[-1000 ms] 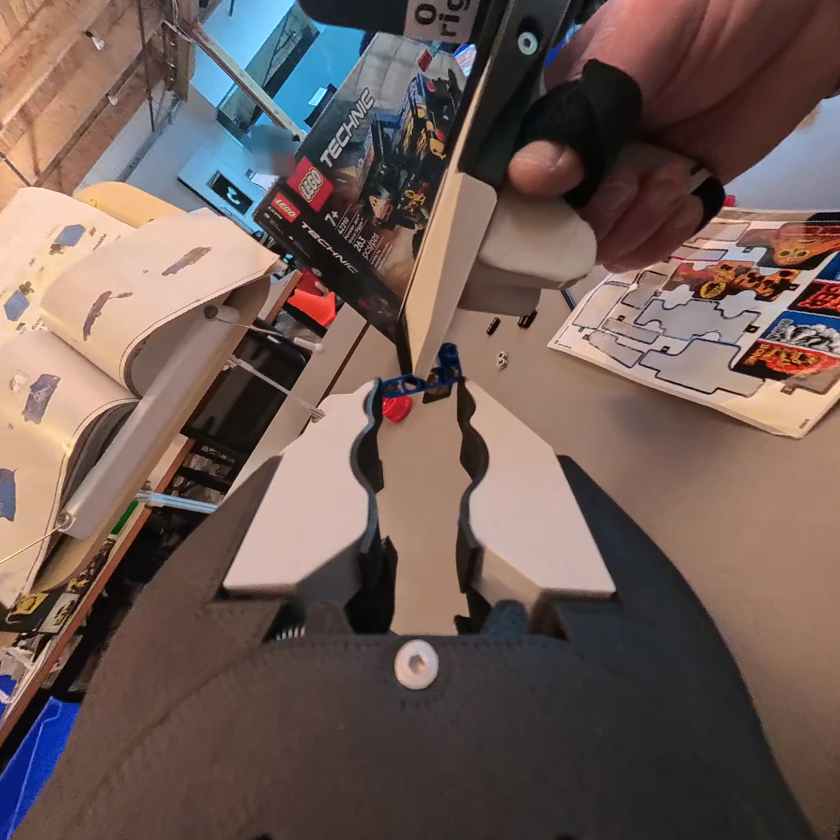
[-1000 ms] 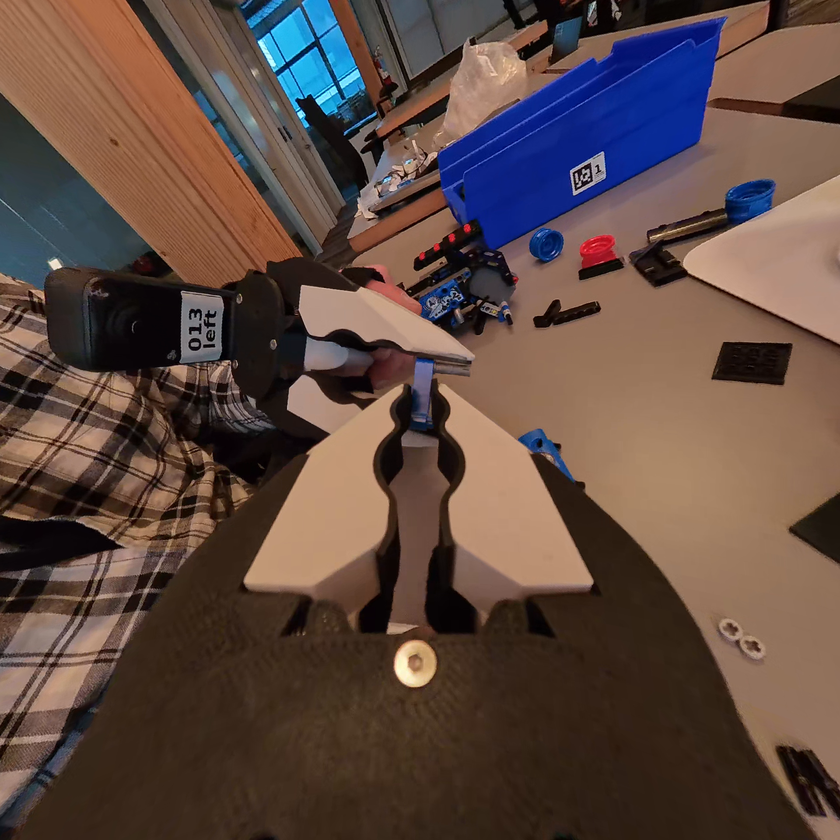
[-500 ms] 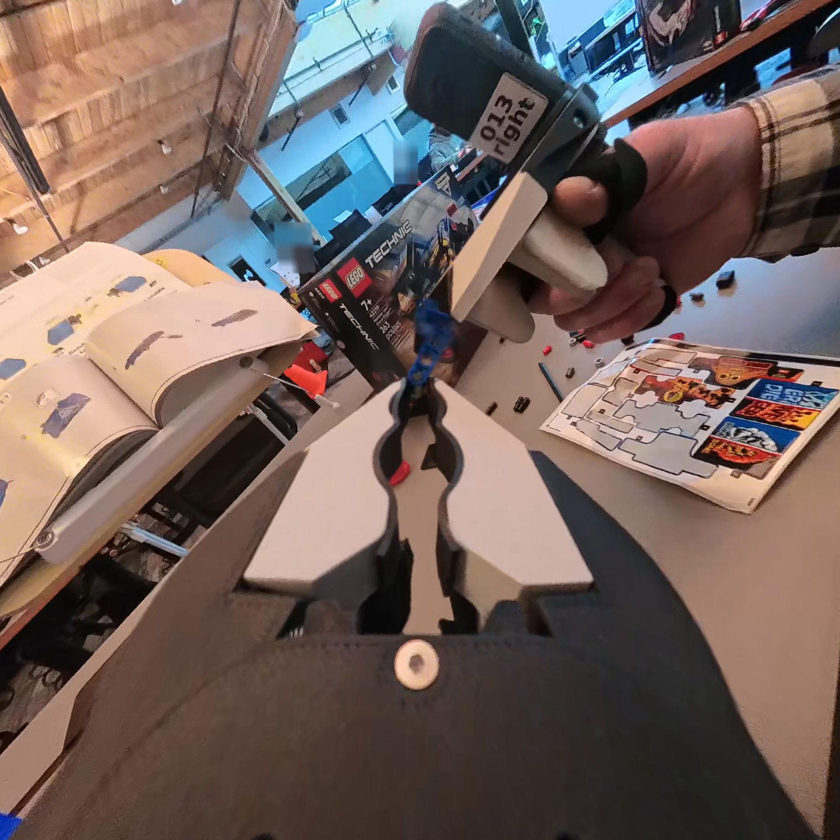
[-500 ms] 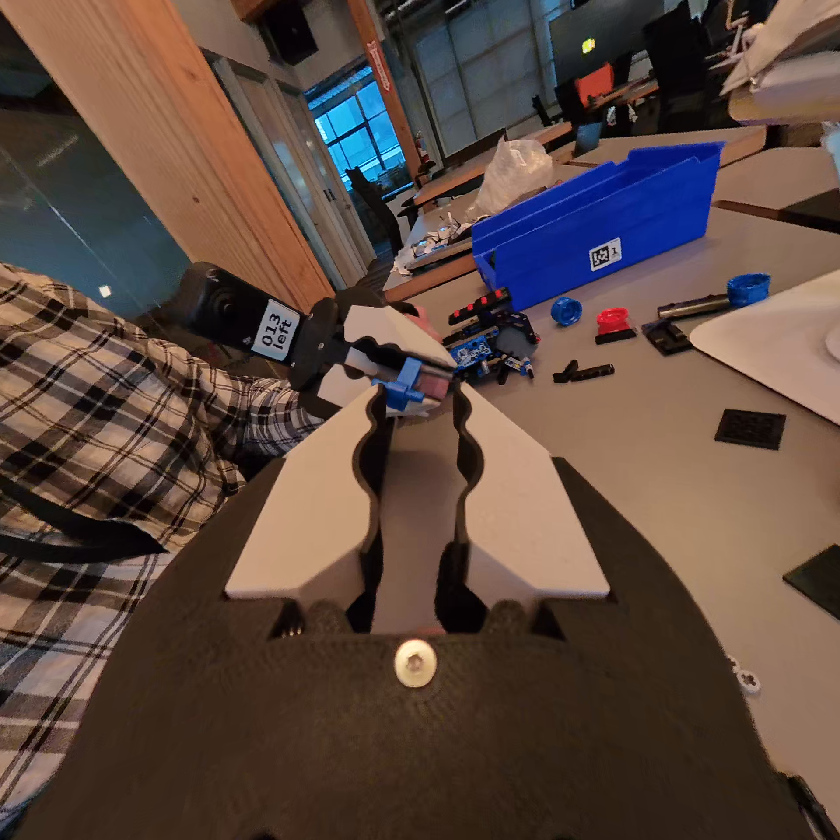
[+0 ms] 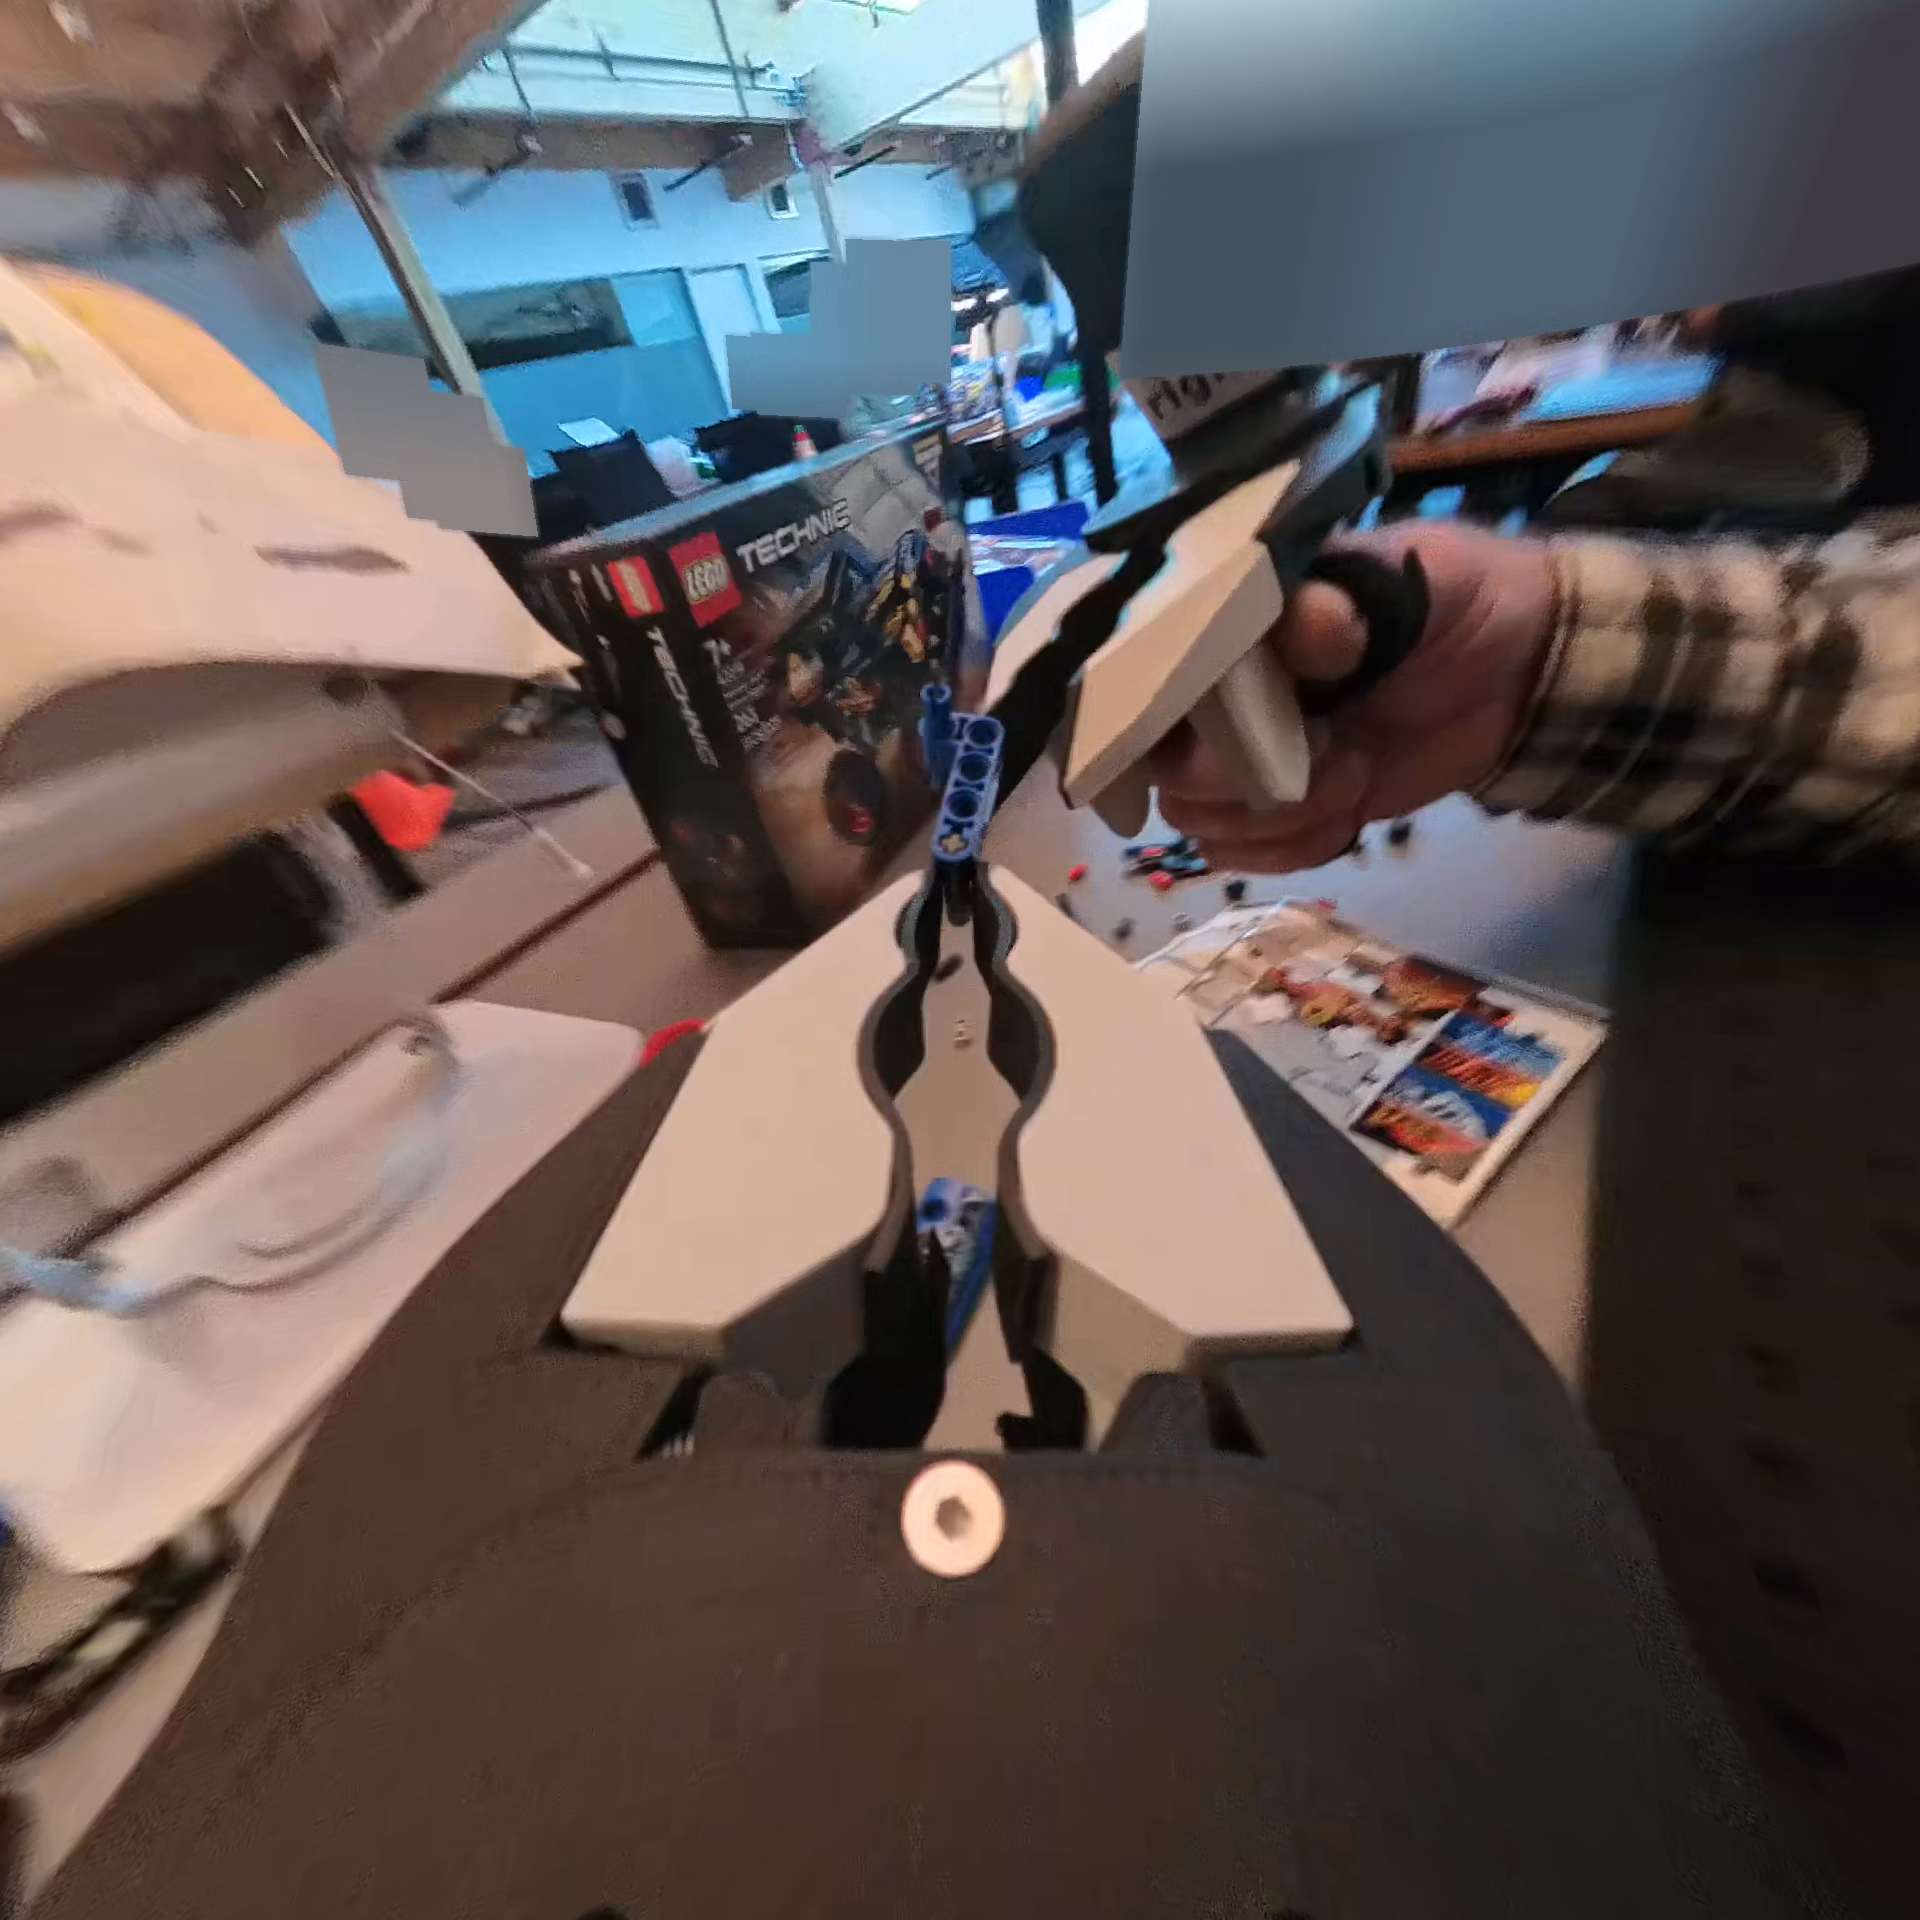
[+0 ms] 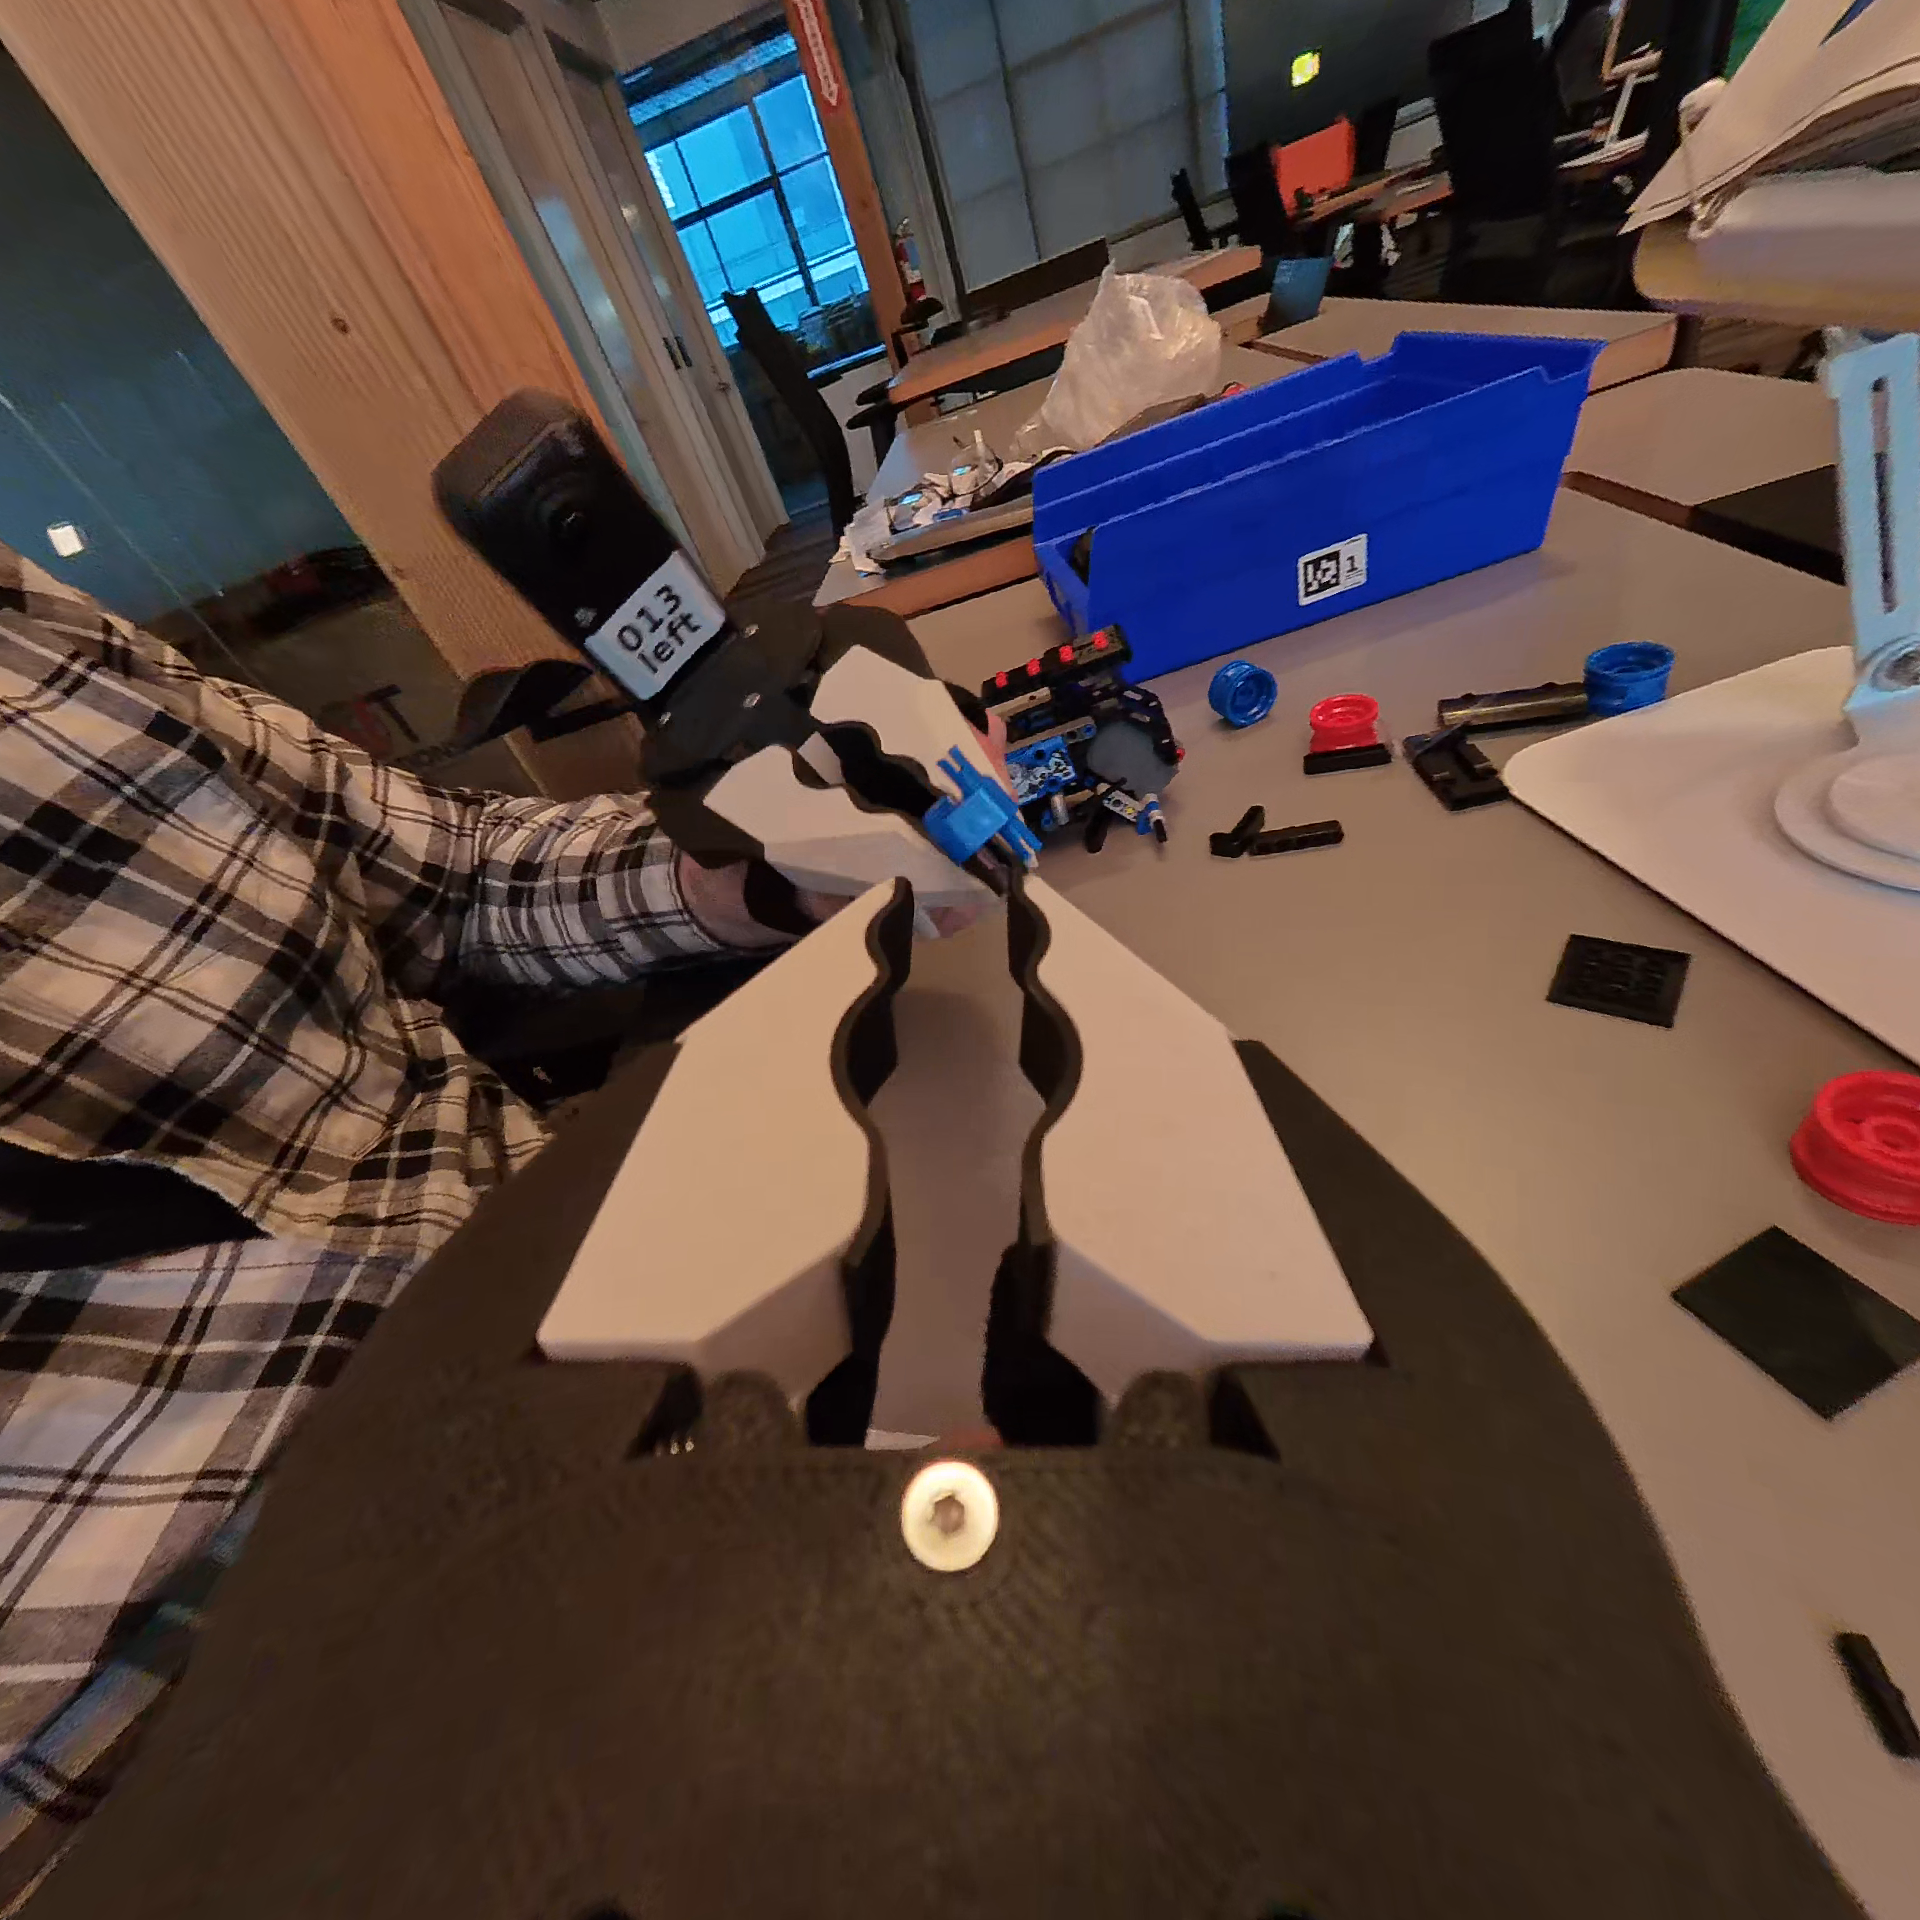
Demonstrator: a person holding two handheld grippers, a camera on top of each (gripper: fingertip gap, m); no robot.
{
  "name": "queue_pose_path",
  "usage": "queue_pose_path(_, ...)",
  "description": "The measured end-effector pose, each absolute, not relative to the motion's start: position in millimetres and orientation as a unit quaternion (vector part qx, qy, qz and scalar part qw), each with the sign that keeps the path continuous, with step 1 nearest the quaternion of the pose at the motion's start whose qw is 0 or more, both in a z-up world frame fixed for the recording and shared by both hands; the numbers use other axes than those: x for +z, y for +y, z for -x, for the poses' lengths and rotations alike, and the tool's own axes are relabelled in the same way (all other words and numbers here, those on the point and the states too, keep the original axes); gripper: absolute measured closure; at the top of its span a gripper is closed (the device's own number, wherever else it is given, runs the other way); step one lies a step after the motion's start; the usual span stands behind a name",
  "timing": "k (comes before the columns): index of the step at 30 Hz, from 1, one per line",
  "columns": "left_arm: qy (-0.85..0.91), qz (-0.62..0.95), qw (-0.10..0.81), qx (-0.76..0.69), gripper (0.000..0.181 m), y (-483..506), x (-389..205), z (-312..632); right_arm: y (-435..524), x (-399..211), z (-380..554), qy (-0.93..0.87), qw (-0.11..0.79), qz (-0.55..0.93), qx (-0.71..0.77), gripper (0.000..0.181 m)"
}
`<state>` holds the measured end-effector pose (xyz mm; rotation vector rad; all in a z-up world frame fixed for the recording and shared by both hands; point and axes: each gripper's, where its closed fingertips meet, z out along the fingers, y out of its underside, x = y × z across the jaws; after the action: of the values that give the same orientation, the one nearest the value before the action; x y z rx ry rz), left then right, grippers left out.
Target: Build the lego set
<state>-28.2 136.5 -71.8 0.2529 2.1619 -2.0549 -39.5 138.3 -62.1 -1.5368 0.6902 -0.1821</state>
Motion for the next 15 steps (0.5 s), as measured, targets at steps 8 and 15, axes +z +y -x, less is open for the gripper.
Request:
queue_pose_path(8,0.695,0.019,-0.197,-0.692,0.179,140,-71,27,130,-65,30,0.317,0.636,0.689,-0.141,0.162)
queue_pose_path(15,0.695,0.025,-0.258,-0.671,0.178,137,-77,36,132,-62,30,0.309,0.635,0.69,-0.162,0.171)
